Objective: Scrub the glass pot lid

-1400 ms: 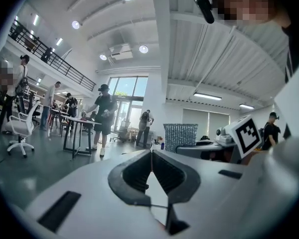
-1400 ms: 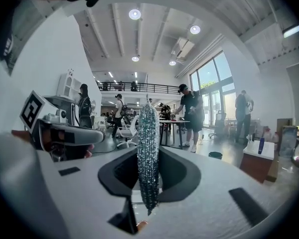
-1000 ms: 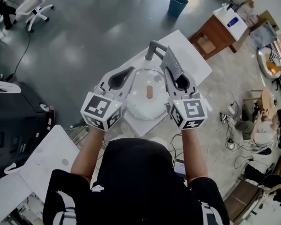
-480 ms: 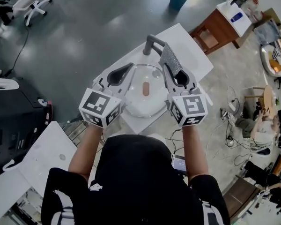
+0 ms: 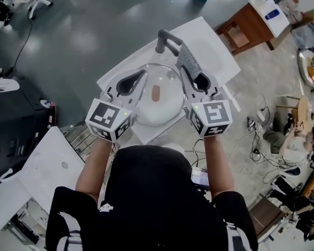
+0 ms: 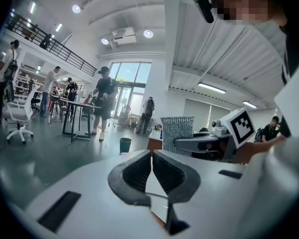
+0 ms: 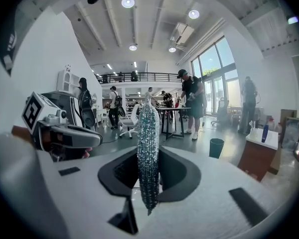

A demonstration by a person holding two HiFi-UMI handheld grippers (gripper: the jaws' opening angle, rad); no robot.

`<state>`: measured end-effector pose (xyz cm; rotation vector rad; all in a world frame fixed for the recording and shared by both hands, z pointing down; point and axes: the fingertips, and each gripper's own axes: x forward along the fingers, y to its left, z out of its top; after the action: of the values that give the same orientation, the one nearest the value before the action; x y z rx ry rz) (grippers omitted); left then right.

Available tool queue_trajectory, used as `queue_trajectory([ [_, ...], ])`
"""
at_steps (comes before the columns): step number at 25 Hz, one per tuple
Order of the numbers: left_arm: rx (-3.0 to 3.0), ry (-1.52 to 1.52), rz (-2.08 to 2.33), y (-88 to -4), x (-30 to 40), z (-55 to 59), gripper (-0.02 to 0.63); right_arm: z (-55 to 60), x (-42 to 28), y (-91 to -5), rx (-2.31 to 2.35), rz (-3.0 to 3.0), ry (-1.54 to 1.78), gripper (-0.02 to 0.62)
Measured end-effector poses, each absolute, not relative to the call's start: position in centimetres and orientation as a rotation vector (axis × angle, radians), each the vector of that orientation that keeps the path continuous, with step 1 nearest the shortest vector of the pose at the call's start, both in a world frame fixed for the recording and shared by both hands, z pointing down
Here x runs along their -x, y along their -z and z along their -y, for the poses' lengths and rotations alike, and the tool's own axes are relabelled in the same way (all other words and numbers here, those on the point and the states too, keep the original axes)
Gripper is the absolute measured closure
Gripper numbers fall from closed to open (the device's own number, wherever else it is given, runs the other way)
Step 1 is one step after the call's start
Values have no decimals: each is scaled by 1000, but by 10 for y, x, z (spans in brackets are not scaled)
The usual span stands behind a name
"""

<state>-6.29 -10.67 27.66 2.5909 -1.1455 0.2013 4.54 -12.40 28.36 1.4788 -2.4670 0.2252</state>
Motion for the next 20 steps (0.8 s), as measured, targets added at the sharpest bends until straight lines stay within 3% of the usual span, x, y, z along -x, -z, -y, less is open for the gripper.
queue_trajectory([
  [20,-2438,-349,1098,-380,31,87,597,117,-63,-340,-1353,2446,-326,523],
])
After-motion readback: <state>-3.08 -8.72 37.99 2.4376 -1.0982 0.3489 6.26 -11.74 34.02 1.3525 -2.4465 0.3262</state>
